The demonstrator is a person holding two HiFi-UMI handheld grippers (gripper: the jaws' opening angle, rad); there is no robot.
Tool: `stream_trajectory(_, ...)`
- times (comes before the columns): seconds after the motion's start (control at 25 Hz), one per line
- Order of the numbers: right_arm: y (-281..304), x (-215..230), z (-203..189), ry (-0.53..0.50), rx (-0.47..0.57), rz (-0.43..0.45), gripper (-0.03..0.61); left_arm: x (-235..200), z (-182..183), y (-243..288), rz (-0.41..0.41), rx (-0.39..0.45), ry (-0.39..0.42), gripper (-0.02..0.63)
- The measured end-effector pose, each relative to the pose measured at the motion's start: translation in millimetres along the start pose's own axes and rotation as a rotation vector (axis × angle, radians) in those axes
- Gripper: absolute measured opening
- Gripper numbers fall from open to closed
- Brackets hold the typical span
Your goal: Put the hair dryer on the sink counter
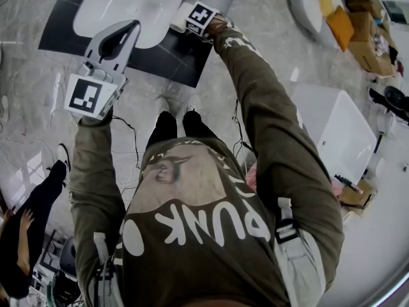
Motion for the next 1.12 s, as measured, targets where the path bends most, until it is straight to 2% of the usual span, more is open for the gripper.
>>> stream_trajectory(0.2, -32.4, 1.4, -2.8, -0.018, 0.113, -0.011, 0.284, -0.2, 2.7, 4.9, 0.007, -0.013, 0.005, 0.002)
stream_trajectory(0.32, -68.6, -3.0, -3.7, -0.018, 0.255, -0.03, 0.302, 0.7, 4.4, 7.5, 0.006, -0.007, 0.005, 0.002)
stream_trajectory(0.48, -141.7, -26.4, 9.7, -0.068, 0.567, -0.105, 0.301, 1.8, 4.8, 13.8, -0.022, 0.018, 0.005, 0.002)
stream_trajectory(0.72, -239.5, -106.0, 35.1, -0.249, 1.043, -0.232, 0.264, 7.9, 17.1, 26.1, -0.042, 0.037, 0.027, 0.002)
stream_trajectory(0.88, -274.2, -141.6, 47.1, -0.334, 1.267, -0.292, 0.195, 8.9, 30.4, 33.3, -0.059, 0.05, 0.05, 0.002)
stream_trajectory(1.04, -293.3, -162.4, 46.4, -0.305, 1.39, -0.337, 0.011, 11.9, 39.4, 33.6, -0.063, 0.05, 0.053, 0.002)
stream_trajectory(1.12, -296.5, -168.6, 45.7, -0.303, 1.407, -0.337, 0.011, 11.6, 41.0, 33.1, -0.058, 0.049, 0.051, 0.002)
Point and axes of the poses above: the fingertips, and each gripper's own axes: y forward along the fingers, x to its right, z out of its top, the point moved 10 cm from there along -y, backward along the fingers, and after that the axes turned 14 degrees about x, right-handed, at the moved point
